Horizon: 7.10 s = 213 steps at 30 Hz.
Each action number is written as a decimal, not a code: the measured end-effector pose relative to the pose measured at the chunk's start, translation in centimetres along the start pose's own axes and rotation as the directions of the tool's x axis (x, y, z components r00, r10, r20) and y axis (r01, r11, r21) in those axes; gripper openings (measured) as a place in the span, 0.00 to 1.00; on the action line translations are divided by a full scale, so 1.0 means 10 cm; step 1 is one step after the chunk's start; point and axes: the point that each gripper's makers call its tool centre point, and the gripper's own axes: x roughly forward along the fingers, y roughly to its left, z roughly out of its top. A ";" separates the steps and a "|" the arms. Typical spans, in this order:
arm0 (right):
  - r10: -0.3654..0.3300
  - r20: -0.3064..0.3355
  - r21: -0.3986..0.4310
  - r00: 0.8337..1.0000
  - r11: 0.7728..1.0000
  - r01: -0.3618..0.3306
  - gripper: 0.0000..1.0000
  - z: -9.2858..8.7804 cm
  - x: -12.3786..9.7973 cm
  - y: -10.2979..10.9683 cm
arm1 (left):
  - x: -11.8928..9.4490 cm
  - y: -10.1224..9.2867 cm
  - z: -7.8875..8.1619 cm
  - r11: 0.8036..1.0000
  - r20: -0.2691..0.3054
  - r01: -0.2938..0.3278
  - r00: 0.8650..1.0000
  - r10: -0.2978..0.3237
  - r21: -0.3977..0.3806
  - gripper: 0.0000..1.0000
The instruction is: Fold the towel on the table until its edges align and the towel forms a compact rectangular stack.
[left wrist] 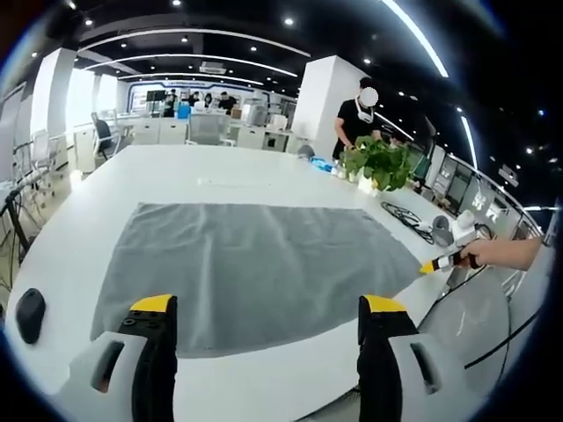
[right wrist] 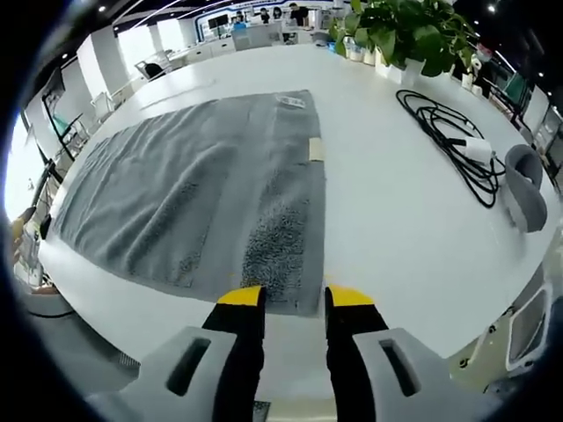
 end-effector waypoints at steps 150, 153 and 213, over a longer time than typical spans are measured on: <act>0.399 0.128 -0.233 0.908 0.902 -0.364 0.03 0.57 -0.37 1.63 | 1.50 -1.11 0.65 0.950 -0.021 0.304 0.953 -0.303 0.076 0.71; 0.402 0.128 -0.230 0.907 0.901 -0.367 0.03 0.57 -0.37 1.62 | 1.64 -1.23 0.68 0.939 -0.035 0.331 0.943 -0.330 0.089 0.71; 0.446 0.147 -0.203 0.883 0.887 -0.414 0.03 0.55 -0.35 1.64 | 3.58 -2.27 0.37 0.884 -0.322 0.465 0.832 -0.451 -0.037 0.21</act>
